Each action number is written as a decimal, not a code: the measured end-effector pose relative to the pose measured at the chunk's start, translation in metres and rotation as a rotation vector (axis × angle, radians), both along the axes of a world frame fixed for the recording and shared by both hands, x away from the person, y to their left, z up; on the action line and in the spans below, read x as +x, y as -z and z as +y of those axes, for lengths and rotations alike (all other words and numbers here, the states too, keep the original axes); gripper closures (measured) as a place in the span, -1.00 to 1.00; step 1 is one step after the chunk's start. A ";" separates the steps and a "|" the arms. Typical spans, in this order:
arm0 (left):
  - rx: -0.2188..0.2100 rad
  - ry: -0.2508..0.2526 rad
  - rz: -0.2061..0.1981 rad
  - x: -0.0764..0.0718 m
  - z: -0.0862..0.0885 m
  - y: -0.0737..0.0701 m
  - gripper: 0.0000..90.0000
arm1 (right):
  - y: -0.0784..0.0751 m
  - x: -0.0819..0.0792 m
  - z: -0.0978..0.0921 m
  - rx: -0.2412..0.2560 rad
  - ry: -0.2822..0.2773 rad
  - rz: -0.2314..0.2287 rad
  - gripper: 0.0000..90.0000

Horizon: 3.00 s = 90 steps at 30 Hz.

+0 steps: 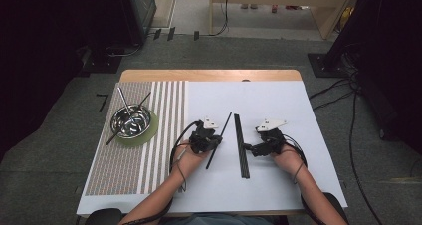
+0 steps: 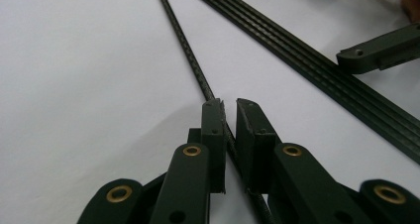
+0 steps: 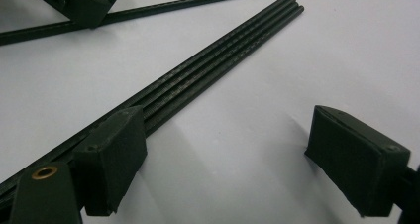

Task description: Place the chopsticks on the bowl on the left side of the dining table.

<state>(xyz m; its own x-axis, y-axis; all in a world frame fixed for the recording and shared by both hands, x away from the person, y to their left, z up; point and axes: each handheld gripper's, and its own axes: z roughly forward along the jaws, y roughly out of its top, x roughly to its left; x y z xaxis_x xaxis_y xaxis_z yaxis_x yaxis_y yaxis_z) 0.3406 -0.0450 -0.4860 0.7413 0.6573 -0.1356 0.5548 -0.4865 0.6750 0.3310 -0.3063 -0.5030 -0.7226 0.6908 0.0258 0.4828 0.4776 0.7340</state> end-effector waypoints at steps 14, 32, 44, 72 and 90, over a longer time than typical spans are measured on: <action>0.028 -0.044 0.018 0.014 0.019 -0.003 0.92 | 0.000 0.000 0.000 0.000 0.000 0.000 -0.67; 0.057 -0.068 0.025 0.028 0.041 -0.006 0.93 | 0.000 0.000 0.000 0.001 -0.001 -0.002 -0.66; -0.011 -0.088 -0.007 0.023 0.047 0.002 0.91 | 0.000 0.000 0.000 0.001 0.001 0.000 -0.67; -0.034 -0.105 0.073 0.036 0.066 -0.015 0.94 | 0.000 0.000 0.000 0.001 -0.001 -0.002 -0.67; -0.032 -0.098 0.086 0.039 0.079 -0.029 0.94 | 0.000 0.000 0.000 0.002 -0.001 -0.002 -0.66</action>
<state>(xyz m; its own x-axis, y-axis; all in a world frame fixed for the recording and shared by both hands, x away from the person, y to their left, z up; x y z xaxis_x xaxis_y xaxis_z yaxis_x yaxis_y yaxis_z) 0.3792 0.0336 -0.4573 0.6581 0.7206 -0.2184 0.6555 -0.4057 0.6370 0.3310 -0.3062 -0.5031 -0.7231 0.6902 0.0258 0.4813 0.4768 0.7355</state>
